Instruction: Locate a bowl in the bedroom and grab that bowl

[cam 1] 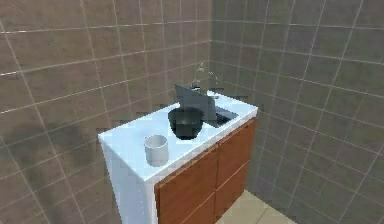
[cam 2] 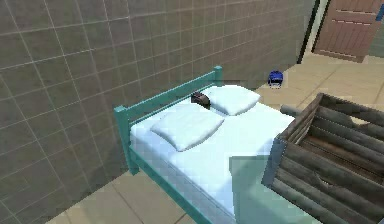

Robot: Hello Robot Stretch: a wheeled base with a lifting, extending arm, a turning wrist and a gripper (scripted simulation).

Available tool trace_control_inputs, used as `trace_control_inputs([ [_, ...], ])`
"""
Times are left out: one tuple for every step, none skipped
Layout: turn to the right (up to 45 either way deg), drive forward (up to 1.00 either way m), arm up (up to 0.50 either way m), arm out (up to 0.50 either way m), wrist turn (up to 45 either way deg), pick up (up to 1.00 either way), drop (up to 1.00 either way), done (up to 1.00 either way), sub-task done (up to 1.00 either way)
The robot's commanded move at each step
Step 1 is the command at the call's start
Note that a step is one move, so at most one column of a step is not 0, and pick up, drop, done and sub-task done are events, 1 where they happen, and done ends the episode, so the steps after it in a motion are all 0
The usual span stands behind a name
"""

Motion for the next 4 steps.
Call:
trace_control_inputs([
  [9.0,0.00,0.00,0.00,0.0,0.00,0.00,0.00,0.00],
  [0.0,0.35,0.00,0.00,0.0,0.00,0.00,0.00,0.00],
  [-45.0,0.00,0.00,0.00,0.0,0.00,0.00,0.00,0.00],
  [-45.0,0.00,0.00,0.00,0.0,0.00,0.00,0.00,0.00],
])
